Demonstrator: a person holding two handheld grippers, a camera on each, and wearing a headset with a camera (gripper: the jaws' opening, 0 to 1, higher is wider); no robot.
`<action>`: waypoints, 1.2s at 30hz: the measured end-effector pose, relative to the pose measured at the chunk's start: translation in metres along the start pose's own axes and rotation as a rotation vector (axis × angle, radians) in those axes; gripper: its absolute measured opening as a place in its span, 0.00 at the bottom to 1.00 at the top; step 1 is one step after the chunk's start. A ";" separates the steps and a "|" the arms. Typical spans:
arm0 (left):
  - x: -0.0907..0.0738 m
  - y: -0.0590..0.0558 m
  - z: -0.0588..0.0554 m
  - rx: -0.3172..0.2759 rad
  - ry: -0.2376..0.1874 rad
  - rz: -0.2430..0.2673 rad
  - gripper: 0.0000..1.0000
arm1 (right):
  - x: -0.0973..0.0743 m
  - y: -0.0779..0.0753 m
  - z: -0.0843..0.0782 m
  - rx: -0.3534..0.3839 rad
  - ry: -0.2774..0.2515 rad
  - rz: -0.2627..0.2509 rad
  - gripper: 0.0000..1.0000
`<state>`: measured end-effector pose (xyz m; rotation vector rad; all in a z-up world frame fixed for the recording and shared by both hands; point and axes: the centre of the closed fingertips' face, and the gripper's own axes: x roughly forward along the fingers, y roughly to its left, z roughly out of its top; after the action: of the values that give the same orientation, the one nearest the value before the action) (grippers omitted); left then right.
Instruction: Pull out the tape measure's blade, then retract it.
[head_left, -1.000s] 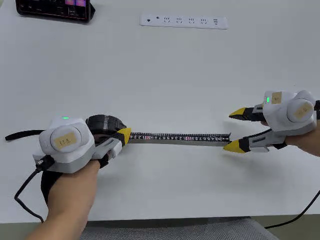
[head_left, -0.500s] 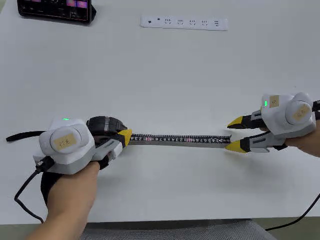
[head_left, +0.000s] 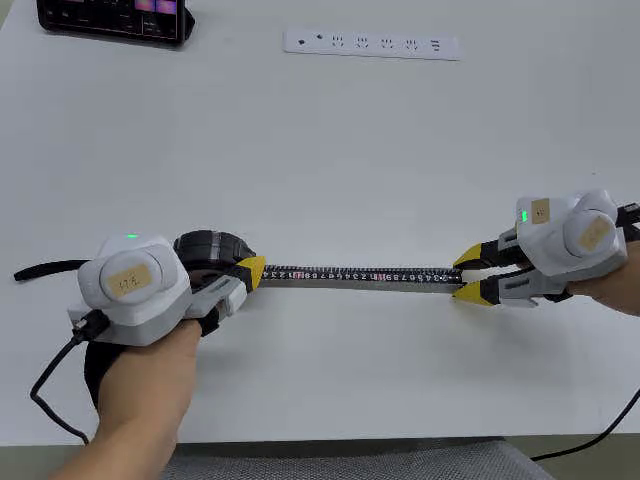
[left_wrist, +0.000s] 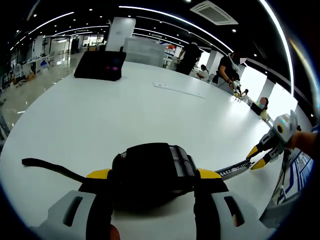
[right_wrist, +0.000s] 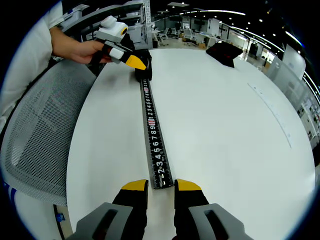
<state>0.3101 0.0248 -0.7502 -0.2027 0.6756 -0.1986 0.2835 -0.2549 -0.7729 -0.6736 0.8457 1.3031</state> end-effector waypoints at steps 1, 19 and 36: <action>0.000 0.000 0.000 -0.001 0.000 -0.001 0.62 | 0.000 0.000 0.000 0.000 -0.001 -0.001 0.17; 0.000 0.001 0.001 -0.026 -0.001 -0.001 0.62 | 0.001 -0.004 0.000 -0.019 0.004 -0.016 0.12; 0.000 0.000 0.000 -0.006 0.015 0.001 0.60 | 0.001 -0.004 0.000 -0.012 0.016 -0.022 0.11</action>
<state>0.3099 0.0251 -0.7505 -0.2071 0.6917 -0.1969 0.2879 -0.2551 -0.7745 -0.7014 0.8416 1.2856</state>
